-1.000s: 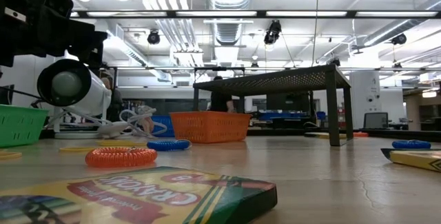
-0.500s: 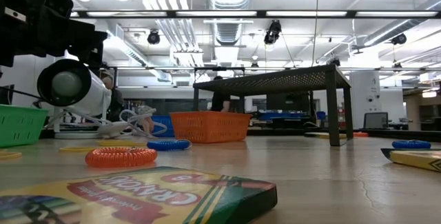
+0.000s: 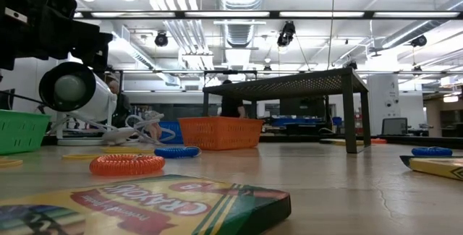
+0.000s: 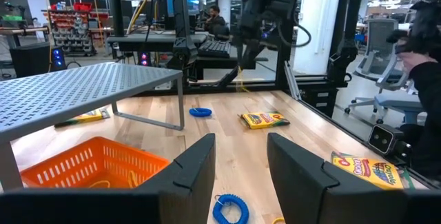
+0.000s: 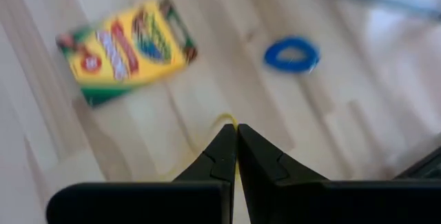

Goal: Pick & Place Office Desk Supplies
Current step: Put the yellow rubber band into the orange bin

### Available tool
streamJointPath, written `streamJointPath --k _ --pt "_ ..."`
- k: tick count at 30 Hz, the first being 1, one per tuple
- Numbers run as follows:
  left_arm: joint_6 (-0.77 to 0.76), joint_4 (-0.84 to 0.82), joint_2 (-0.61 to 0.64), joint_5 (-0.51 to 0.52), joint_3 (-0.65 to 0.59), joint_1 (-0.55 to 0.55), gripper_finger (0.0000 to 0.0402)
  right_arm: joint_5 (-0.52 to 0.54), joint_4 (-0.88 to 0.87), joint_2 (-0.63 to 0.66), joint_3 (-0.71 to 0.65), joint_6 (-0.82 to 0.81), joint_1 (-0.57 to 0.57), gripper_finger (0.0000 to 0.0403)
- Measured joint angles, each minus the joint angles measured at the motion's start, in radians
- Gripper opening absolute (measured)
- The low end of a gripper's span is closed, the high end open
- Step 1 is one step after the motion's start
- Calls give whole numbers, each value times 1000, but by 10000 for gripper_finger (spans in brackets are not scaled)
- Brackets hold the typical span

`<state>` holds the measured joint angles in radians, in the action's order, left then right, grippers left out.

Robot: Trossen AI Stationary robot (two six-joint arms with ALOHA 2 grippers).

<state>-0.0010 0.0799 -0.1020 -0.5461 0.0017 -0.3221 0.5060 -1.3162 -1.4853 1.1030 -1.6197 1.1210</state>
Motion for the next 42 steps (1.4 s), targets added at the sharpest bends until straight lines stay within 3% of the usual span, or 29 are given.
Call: streamJointPath --k 18,32,42 --pt "0 0 0 0 0 0 134 603 -181 8 166 142 -13 8" --pt "0 0 0 0 0 0 134 729 -153 81 151 322 -141 8" --pt "0 0 0 0 0 0 134 677 135 144 148 773 -268 8"
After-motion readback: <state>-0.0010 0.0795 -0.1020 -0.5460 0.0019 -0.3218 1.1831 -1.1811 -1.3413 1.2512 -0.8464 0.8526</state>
